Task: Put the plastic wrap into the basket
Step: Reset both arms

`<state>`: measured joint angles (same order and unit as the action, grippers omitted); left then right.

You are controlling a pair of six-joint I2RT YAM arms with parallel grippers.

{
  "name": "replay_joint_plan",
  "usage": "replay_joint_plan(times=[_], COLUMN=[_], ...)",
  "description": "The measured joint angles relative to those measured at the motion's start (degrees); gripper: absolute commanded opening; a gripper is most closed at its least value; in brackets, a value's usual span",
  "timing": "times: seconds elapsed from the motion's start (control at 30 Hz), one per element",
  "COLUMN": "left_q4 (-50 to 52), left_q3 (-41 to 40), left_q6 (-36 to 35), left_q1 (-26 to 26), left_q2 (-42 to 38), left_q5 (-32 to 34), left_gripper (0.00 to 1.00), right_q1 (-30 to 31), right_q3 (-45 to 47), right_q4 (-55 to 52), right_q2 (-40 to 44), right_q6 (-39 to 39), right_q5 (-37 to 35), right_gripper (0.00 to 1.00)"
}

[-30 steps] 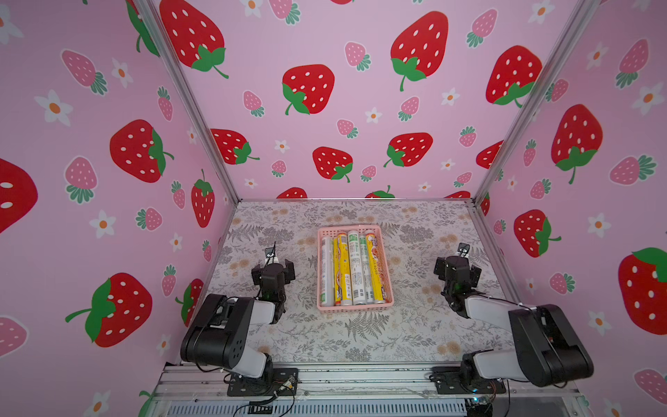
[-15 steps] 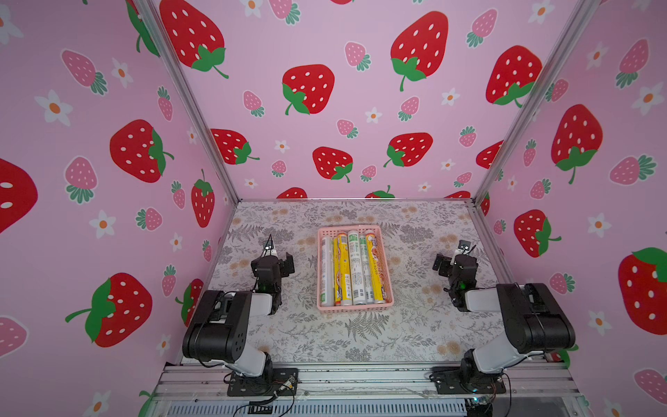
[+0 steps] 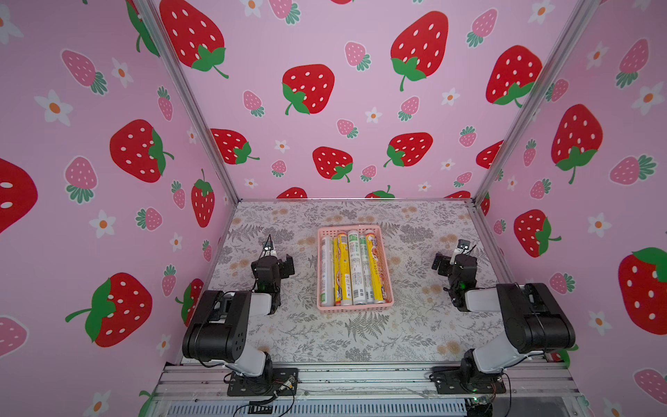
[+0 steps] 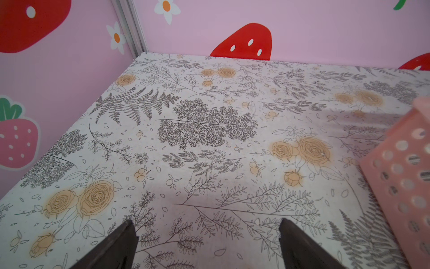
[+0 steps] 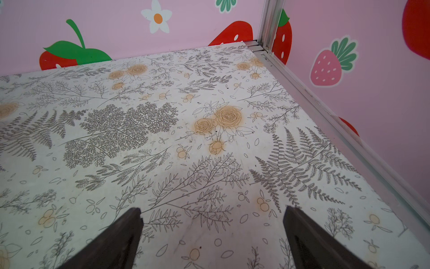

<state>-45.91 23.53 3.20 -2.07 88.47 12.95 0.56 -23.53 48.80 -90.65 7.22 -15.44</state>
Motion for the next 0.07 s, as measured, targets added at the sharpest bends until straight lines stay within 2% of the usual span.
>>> replay_joint_plan(times=[0.07], left_q4=[-0.02], left_q3=[0.0], left_q6=[0.02], left_q1=[0.0], left_q2=[-0.02], left_q5=[-0.04], left_gripper=[1.0], right_q1=[0.02], right_q3=[0.0], right_q4=[-0.02], right_q2=[0.0], right_q6=[-0.15], right_q5=[0.79], right_gripper=[1.0])
